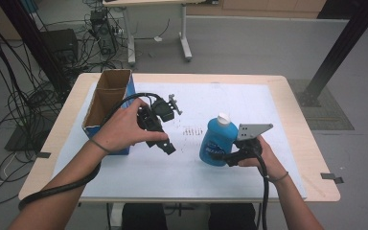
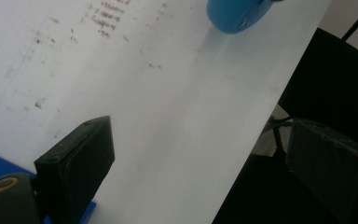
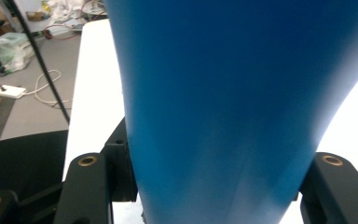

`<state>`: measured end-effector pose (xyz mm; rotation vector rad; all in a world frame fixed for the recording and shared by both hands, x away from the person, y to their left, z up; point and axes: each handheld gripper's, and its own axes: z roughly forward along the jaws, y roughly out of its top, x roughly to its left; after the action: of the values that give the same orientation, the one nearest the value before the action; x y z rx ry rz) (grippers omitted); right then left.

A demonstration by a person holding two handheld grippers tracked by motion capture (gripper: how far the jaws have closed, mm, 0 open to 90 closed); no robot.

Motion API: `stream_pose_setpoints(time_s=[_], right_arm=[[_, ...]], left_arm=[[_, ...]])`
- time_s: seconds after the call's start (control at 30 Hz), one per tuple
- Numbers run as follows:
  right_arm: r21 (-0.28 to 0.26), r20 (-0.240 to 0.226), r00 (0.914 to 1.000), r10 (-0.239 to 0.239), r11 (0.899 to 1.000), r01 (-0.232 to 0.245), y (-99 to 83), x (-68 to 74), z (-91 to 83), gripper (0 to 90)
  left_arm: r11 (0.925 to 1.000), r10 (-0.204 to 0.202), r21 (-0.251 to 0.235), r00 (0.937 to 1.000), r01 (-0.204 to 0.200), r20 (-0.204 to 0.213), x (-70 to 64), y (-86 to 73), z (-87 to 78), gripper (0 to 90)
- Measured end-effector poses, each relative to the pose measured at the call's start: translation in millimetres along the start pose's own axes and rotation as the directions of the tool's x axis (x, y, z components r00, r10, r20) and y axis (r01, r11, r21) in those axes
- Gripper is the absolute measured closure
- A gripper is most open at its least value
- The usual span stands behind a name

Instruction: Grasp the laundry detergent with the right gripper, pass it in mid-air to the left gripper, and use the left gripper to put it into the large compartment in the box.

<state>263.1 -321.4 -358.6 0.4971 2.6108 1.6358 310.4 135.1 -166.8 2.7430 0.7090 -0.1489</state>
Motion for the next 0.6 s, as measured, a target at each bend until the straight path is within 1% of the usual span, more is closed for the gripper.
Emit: stream_pose_setpoints(time_s=[0.03, 0.1, 0.13, 0.27, 0.37, 0.47, 0.6], right_arm=[[0.002, -0.006, 1.0000, -0.005, 1.000, 0.005, 1.3, 0.2, 1.6, 41.2], [0.009, -0.009, 0.9999, -0.013, 1.000, 0.013, 3.8, 1.0, 3.9, 41.2], [0.012, -0.012, 0.9998, -0.015, 1.000, 0.015, 4.8, 1.3, 4.8, 41.2], [0.020, -0.030, 0.9992, -0.027, 0.999, 0.028, 8.7, 1.0, 8.3, 41.2], [0.028, -0.050, 0.9979, -0.041, 0.999, 0.042, 13.4, 1.2, 12.3, 41.3], [0.038, -0.066, 0.9964, -0.054, 0.998, 0.057, 18.0, 1.6, 16.2, 41.3], [0.052, -0.086, 0.9940, -0.068, 0.996, 0.072, 24.5, 2.3, 21.7, 41.3]], left_arm=[[1.0000, 0.006, -0.002, 1.0000, -0.006, 0.003, -0.6, 0.4, -1.0, 8.2], [0.9997, 0.025, -0.007, 0.9997, -0.025, -0.007, -5.1, 1.8, -4.0, 8.2], [0.9994, 0.035, -0.003, 0.9994, -0.035, 0.001, -5.7, 3.4, -5.4, 8.3], [0.9974, 0.071, 0.003, 0.9974, -0.071, 0.000, -11.2, 8.1, -9.4, 8.2], [0.9959, 0.090, 0.009, 0.9958, -0.090, -0.013, -15.6, 12.3, -12.3, 8.1], [0.9927, 0.121, 0.006, 0.9927, -0.121, 0.002, -17.0, 15.5, -15.5, 8.1], [0.9875, 0.156, 0.017, 0.9876, -0.156, 0.011, -20.9, 21.6, -18.4, 8.1]])
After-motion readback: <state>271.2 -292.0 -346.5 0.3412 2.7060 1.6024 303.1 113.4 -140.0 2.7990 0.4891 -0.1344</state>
